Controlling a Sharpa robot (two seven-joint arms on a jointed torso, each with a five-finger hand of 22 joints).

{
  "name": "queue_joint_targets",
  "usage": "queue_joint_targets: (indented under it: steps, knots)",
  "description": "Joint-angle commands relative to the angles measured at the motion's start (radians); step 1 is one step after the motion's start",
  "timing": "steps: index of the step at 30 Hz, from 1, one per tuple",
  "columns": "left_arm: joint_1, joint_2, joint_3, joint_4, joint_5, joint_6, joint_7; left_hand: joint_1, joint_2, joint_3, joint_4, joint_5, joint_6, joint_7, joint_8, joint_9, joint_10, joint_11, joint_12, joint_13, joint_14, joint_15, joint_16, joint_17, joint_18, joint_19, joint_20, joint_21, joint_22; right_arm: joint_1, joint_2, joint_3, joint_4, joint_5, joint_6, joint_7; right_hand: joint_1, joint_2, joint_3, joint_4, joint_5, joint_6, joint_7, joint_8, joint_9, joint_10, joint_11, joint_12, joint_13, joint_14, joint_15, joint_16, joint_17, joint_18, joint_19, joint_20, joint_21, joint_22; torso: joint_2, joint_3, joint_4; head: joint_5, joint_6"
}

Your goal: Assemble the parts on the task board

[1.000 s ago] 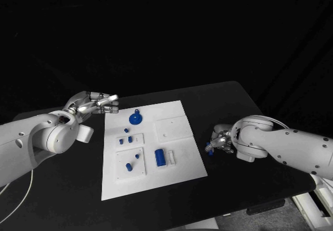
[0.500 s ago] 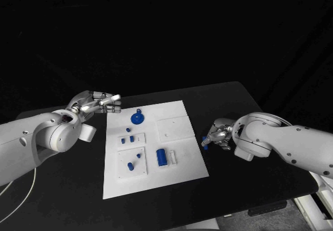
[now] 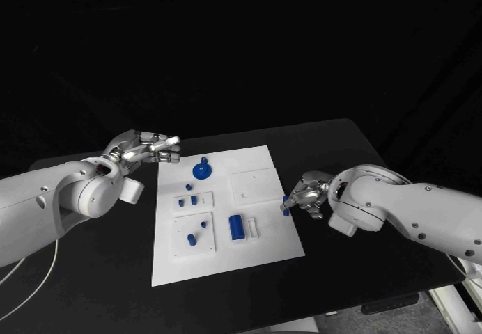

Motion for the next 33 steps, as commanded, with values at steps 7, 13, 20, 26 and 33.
queue_joint_targets:
  steps: [7, 13, 20, 26, 33]
  knots:
    - [0.001, 0.005, 0.000, 0.002, -0.009, 0.015, 0.002, 0.006, 0.000, 0.004, -0.002, -0.002, 0.000, 0.005, 0.002, 0.001, -0.003, 0.008, -0.003, 0.001, -0.002, 0.003, 0.000, 0.001, -0.016, -0.004, 0.000, -0.006, -0.001, -0.001, 0.040, -0.037, -0.010, 0.064, 0.030, -0.001, 0.012, 0.007, -0.023, 0.014, -0.052, 0.017, -0.003, 0.001, -0.001, -0.002, 0.002, -0.006, -0.002, 0.000, -0.005, -0.007, -0.004, -0.016, 0.055, -0.006, 0.002, -0.004, 0.001, -0.0006, 0.0016, 0.019, -0.010]
    - [0.001, 0.007, 0.000, 0.001, -0.009, 0.016, 0.001, 0.006, 0.000, 0.004, -0.002, -0.002, 0.000, 0.005, 0.002, 0.001, -0.003, 0.008, -0.003, 0.001, -0.002, 0.003, 0.000, 0.001, -0.016, -0.004, 0.000, -0.006, -0.001, -0.001, 0.069, -0.068, -0.024, 0.070, 0.054, -0.008, 0.012, 0.016, -0.029, 0.023, -0.073, 0.026, -0.006, 0.001, 0.000, -0.004, 0.001, -0.010, -0.005, 0.000, -0.006, -0.010, -0.006, -0.017, 0.054, -0.006, 0.000, -0.006, 0.001, -0.0009, 0.0014, 0.031, -0.013]
    - [0.001, 0.008, 0.000, 0.003, -0.010, 0.018, 0.000, 0.006, 0.000, 0.004, -0.002, -0.002, 0.000, 0.005, 0.002, 0.001, -0.003, 0.008, -0.003, 0.001, -0.002, 0.003, 0.000, 0.001, -0.016, -0.004, 0.000, -0.006, -0.001, -0.001, 0.107, -0.091, -0.041, 0.052, 0.049, -0.005, 0.013, 0.018, -0.032, 0.025, -0.075, 0.027, -0.007, 0.001, 0.000, -0.004, 0.000, -0.011, -0.006, 0.000, -0.006, -0.011, -0.006, -0.017, 0.055, -0.007, -0.001, -0.006, 0.004, 0.0023, 0.0046, 0.041, -0.015]
    - [0.001, 0.006, 0.000, 0.004, -0.011, 0.019, 0.000, 0.006, 0.000, 0.004, -0.002, -0.002, 0.000, 0.005, 0.002, 0.001, -0.003, 0.008, -0.003, 0.001, -0.002, 0.003, 0.000, 0.001, -0.016, -0.004, 0.000, -0.006, -0.001, -0.001, 0.129, -0.095, -0.040, 0.039, 0.037, 0.002, 0.014, 0.020, -0.035, 0.028, -0.080, 0.032, -0.009, 0.001, 0.000, -0.003, -0.001, -0.010, -0.006, 0.000, -0.007, -0.010, -0.005, -0.017, 0.055, -0.008, 0.000, -0.007, 0.005, 0.0021, 0.0049, 0.047, -0.016]
    - [0.001, 0.008, 0.000, 0.004, -0.012, 0.021, -0.002, 0.006, 0.000, 0.004, -0.002, -0.002, 0.000, 0.005, 0.002, 0.001, -0.003, 0.008, -0.003, 0.001, -0.002, 0.003, 0.000, 0.001, -0.016, -0.004, 0.000, -0.006, -0.001, 0.000, 0.144, -0.096, -0.041, 0.033, 0.036, 0.004, 0.014, 0.020, -0.035, 0.028, -0.080, 0.032, -0.009, 0.001, 0.000, -0.003, -0.001, -0.010, -0.006, 0.000, -0.007, -0.010, -0.005, -0.017, 0.055, -0.008, 0.000, -0.007, 0.003, 0.0020, 0.0031, 0.055, -0.018]
